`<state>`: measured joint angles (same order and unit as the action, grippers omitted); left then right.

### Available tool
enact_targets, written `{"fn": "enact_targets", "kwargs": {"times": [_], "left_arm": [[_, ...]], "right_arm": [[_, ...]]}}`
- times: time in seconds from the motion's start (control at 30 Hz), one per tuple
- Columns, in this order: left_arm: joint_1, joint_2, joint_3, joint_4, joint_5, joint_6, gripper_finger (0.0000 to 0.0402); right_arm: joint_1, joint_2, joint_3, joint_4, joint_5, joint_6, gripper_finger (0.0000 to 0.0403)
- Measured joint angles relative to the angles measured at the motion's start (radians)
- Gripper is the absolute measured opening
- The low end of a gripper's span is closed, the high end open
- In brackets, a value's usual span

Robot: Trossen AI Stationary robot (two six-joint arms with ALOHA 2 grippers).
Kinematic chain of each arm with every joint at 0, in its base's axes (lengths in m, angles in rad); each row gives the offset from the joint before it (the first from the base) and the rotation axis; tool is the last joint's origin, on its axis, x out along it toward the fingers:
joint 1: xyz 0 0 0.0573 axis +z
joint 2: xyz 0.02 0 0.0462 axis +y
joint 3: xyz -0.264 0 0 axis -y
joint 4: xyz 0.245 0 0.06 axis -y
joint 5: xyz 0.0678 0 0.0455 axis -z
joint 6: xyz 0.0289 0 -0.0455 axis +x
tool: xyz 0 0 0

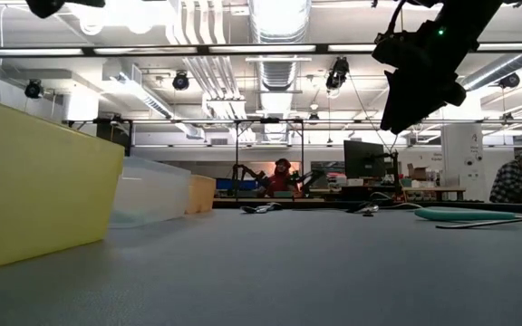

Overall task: Sort silverware by color (type)
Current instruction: Put the light green spoon into the transparent bin

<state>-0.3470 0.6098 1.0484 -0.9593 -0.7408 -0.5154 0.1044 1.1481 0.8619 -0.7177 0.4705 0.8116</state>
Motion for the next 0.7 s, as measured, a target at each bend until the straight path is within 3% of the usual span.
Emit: {"fn": "enact_targets", "kwargs": {"times": [0.47, 0.7], "left_arm": [[-0.001, -0.126, -0.001, 0.04, -0.036, 0.104, 0.0052], [0.0, -0.135, -0.003, 0.039, -0.035, 0.029, 0.0052]], "right_arm": [[0.0, 0.0, 0.0, 0.0, 0.0, 0.0, 0.0146], [-0.002, 0.003, 0.0, 0.046, 0.001, -0.023, 0.0146]]}}
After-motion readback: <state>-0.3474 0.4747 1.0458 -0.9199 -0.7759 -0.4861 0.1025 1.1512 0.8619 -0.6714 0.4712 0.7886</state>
